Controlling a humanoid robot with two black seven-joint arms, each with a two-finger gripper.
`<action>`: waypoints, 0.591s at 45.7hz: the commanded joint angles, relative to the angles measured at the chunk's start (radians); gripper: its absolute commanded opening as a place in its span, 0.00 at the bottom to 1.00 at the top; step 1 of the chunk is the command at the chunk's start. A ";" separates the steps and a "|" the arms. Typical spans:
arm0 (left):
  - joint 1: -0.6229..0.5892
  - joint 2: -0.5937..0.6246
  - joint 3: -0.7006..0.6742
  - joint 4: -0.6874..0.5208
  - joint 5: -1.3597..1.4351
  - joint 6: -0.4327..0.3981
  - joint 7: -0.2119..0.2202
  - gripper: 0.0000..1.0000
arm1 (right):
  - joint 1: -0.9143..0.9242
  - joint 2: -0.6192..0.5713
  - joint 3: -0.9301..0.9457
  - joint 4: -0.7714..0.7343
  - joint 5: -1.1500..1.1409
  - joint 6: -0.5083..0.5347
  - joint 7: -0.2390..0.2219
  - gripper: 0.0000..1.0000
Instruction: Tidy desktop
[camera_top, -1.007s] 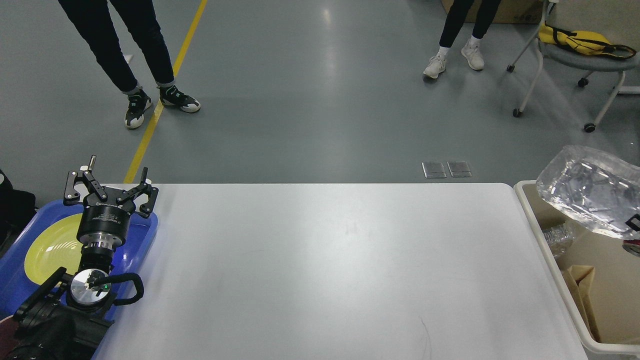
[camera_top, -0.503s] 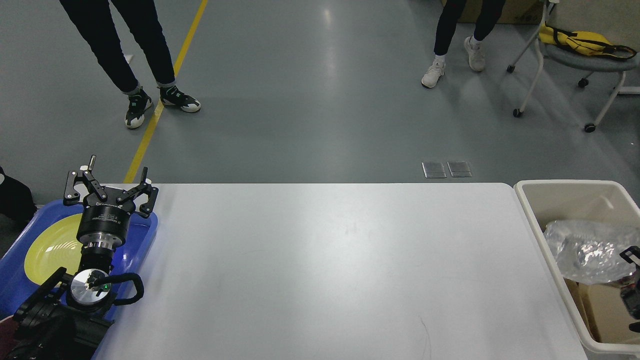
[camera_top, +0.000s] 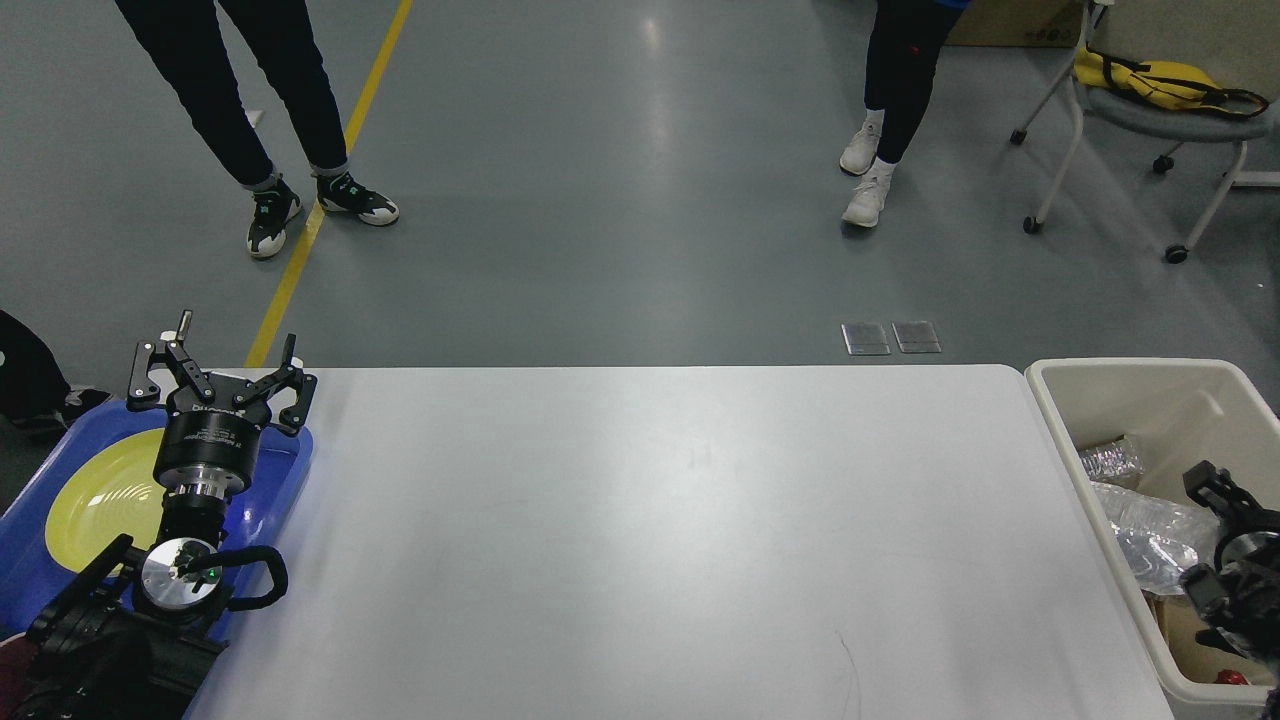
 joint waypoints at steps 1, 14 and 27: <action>0.000 0.000 0.000 0.000 0.000 0.000 -0.001 0.97 | 0.104 0.003 -0.005 0.009 -0.009 0.077 0.007 1.00; 0.000 0.000 0.000 0.000 0.000 0.000 0.000 0.97 | 0.499 -0.007 -0.205 0.106 -0.017 0.457 0.109 1.00; 0.000 0.000 0.000 0.000 0.000 0.000 0.000 0.97 | 1.081 -0.114 -0.257 1.027 -0.211 0.482 0.113 1.00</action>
